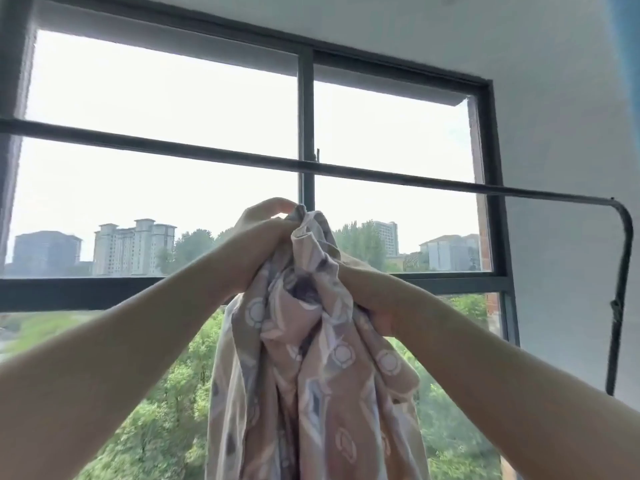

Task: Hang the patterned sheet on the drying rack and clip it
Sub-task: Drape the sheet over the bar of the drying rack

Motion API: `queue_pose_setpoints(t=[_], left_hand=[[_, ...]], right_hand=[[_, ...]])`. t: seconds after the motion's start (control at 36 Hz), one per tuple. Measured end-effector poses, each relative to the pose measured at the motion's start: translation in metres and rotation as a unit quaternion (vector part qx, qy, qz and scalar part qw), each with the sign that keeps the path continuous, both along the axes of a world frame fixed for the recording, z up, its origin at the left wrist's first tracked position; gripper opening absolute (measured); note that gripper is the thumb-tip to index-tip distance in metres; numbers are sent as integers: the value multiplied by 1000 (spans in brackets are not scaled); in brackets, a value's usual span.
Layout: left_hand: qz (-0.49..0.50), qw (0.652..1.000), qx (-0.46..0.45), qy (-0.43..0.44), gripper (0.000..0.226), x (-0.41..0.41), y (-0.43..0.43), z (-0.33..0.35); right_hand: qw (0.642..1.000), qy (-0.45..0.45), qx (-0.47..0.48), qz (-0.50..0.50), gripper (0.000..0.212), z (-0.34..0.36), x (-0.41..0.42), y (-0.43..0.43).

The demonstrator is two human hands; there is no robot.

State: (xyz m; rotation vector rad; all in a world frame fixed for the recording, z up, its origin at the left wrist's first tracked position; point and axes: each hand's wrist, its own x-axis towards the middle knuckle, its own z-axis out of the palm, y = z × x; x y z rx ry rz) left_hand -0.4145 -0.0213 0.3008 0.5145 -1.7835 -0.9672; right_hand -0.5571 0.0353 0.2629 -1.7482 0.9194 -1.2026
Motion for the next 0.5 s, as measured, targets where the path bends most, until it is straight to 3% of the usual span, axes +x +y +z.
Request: queue_pose_setpoints(t=[0.06, 0.17, 0.25, 0.31, 0.42, 0.5], left_hand=[[10, 1000, -27, 12, 11, 0, 1, -2], [14, 1000, -20, -7, 18, 0, 1, -3], [8, 999, -9, 42, 12, -2, -1, -1], [23, 999, -9, 47, 56, -1, -6, -2], [-36, 989, 106, -92, 92, -5, -3, -16], [-22, 986, 100, -132, 85, -2, -1, -24]], right_hand=[[1000, -16, 1, 12, 28, -2, 4, 0], [999, -37, -3, -37, 15, 0, 5, -12], [994, -76, -26, -69, 14, 6, 2, -16], [988, -111, -42, -97, 14, 9, -3, -17], [973, -170, -55, -146, 18, 9, -13, -20], [966, -184, -54, -174, 18, 7, -16, -21]])
